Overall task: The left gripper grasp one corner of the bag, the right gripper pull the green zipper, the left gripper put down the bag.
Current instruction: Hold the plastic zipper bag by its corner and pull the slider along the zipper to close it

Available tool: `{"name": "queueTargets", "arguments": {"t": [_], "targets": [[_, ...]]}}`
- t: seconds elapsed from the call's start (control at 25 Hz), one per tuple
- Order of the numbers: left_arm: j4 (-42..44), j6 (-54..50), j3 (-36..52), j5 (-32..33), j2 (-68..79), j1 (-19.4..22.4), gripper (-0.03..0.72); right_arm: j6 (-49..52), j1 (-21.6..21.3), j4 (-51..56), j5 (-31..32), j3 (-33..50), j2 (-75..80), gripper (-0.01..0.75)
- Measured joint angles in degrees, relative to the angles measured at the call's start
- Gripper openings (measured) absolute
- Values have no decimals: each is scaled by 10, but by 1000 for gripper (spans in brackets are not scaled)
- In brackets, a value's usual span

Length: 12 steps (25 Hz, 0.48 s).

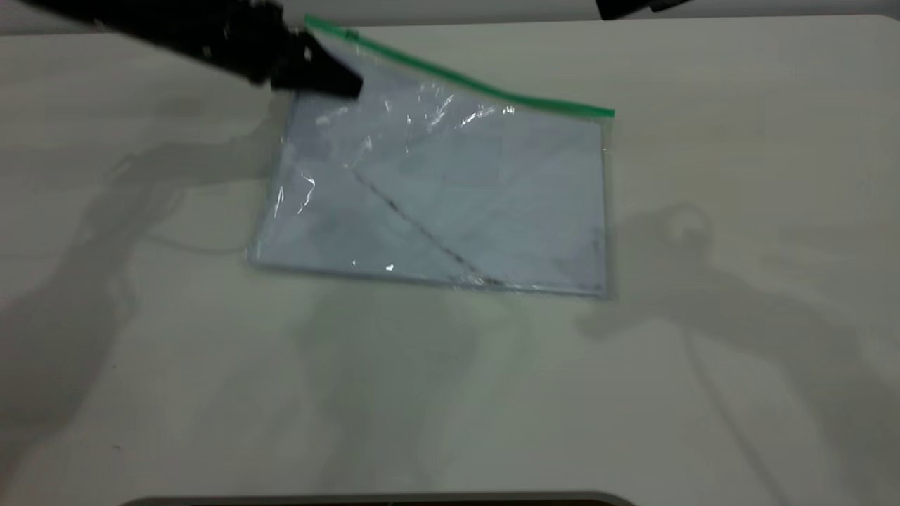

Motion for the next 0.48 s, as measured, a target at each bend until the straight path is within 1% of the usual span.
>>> {"name": "queueTargets", "arguments": {"t": [0.16,0.32,0.48], "targets": [[24,57,0,9,-49,-14,51,-11,0,0,17,-69,63,520],[79,96,0,25,-79,-41,51,-26,0,3,34,-148,137,520],[139,100,0,72,-85,-68,51,-34,0,10,50,-201,204,520]]}}
